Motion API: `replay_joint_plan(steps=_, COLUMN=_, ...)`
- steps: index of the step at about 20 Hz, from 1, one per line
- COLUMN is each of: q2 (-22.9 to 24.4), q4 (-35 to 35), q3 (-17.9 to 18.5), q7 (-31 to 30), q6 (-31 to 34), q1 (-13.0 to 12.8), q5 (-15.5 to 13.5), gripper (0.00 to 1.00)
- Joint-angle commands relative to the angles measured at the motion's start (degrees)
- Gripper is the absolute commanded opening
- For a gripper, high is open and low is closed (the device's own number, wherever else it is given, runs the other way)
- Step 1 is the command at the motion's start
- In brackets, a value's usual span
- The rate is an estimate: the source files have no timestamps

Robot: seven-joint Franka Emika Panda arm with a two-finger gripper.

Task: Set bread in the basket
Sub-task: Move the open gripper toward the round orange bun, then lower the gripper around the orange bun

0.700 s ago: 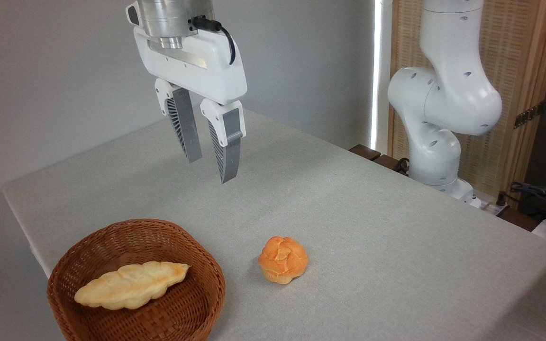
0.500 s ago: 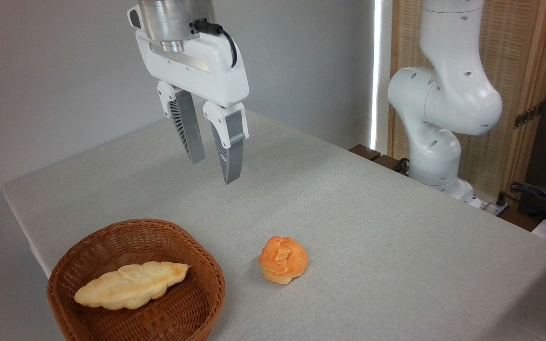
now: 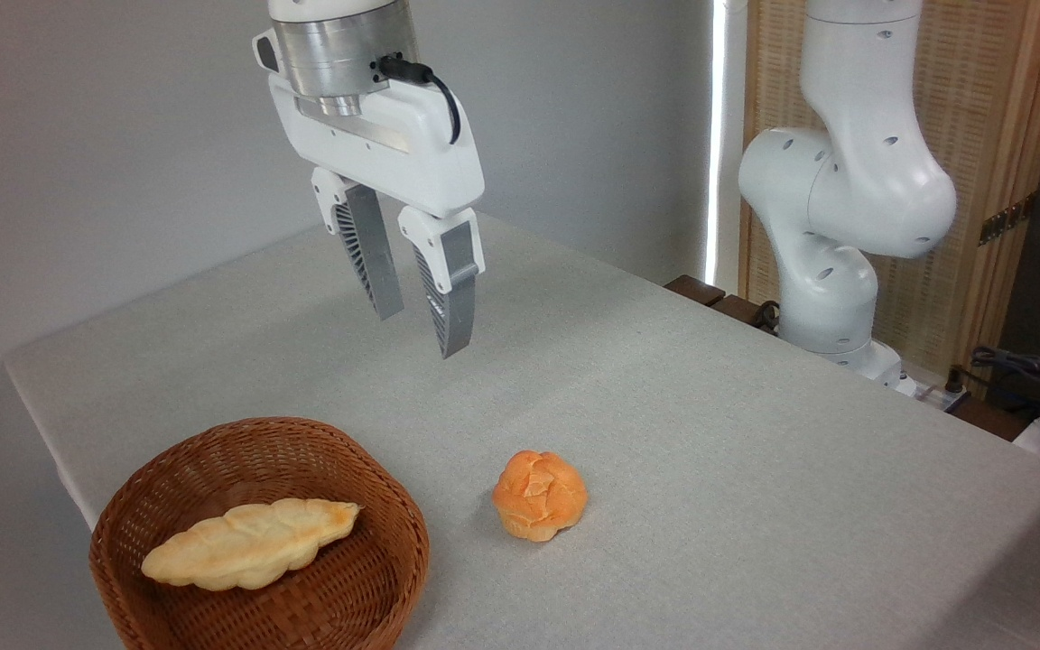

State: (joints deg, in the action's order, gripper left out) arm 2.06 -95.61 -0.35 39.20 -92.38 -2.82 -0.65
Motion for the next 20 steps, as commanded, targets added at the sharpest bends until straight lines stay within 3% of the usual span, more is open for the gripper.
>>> replay_joint_plan(steps=1, q2=2.9, q4=-4.5, q3=0.9, q7=2.8, q6=-0.5, q1=-0.3, q5=4.9, gripper=1.0)
replay_joint_plan(steps=4, q2=3.6, q4=-7.9, q3=1.0, q7=6.3, q6=-2.5, q1=-0.3, q5=7.1, gripper=1.0)
replay_joint_plan(steps=8, q2=6.8, q4=-18.3, q3=1.1, q7=5.6, q6=-11.9, q1=-0.2, q5=8.5, gripper=1.0)
replay_joint_plan(steps=11, q2=9.3, q4=-25.2, q3=4.5, q7=5.5, q6=-18.3, q1=0.0, q5=8.4, gripper=1.0)
replay_joint_plan(steps=14, q2=8.9, q4=-28.7, q3=6.2, q7=5.2, q6=-21.3, q1=0.2, q5=6.0, gripper=1.0)
replay_joint_plan(steps=17, q2=8.5, q4=-31.6, q3=6.3, q7=4.9, q6=-24.7, q1=0.2, q5=-1.7, gripper=1.0)
replay_joint_plan(steps=20, q2=8.4, q4=-34.2, q3=6.3, q7=4.9, q6=-26.9, q1=0.1, q5=-2.6, gripper=1.0)
